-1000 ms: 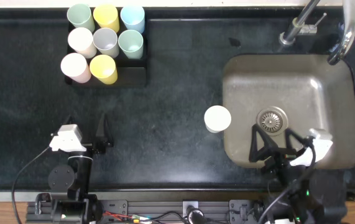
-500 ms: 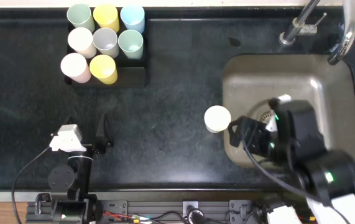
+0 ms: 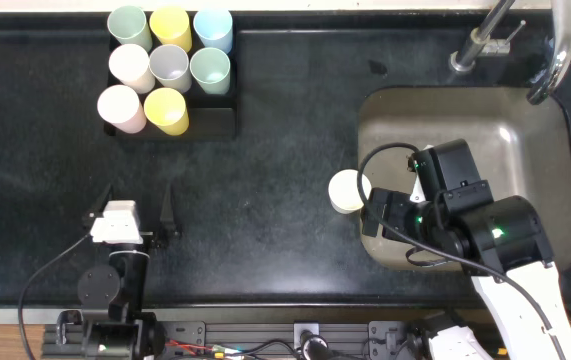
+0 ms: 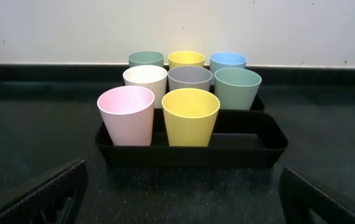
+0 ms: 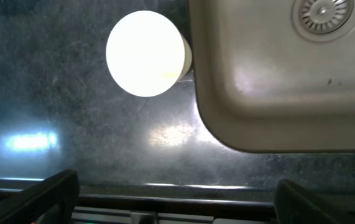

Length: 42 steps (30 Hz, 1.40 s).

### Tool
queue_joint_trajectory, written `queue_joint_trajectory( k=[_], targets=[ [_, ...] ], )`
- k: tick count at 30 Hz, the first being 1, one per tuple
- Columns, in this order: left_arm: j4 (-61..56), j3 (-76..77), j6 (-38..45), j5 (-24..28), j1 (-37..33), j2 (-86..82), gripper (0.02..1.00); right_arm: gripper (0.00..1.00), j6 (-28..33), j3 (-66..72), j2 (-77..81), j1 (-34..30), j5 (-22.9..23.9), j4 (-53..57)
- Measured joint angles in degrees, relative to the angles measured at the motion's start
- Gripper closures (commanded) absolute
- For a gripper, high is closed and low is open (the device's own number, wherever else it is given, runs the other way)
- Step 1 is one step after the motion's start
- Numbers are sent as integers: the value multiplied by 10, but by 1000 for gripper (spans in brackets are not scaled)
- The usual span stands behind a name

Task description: Store Cups

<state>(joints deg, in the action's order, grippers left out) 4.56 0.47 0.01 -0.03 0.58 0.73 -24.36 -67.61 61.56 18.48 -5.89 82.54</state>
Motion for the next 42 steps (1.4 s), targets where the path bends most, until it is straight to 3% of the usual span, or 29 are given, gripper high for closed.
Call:
queue_joint_trajectory(
  k=[12, 21, 42],
  targets=[
    [0, 0, 36, 0, 0, 0, 18, 3, 12, 0, 19, 0, 13, 14],
    [0, 0, 36, 0, 2, 0, 18, 3, 24, 0, 78, 0, 42, -66],
    [0, 0, 36, 0, 2, 0, 18, 3, 66, 19, 178, 0, 45, -144]
  ],
)
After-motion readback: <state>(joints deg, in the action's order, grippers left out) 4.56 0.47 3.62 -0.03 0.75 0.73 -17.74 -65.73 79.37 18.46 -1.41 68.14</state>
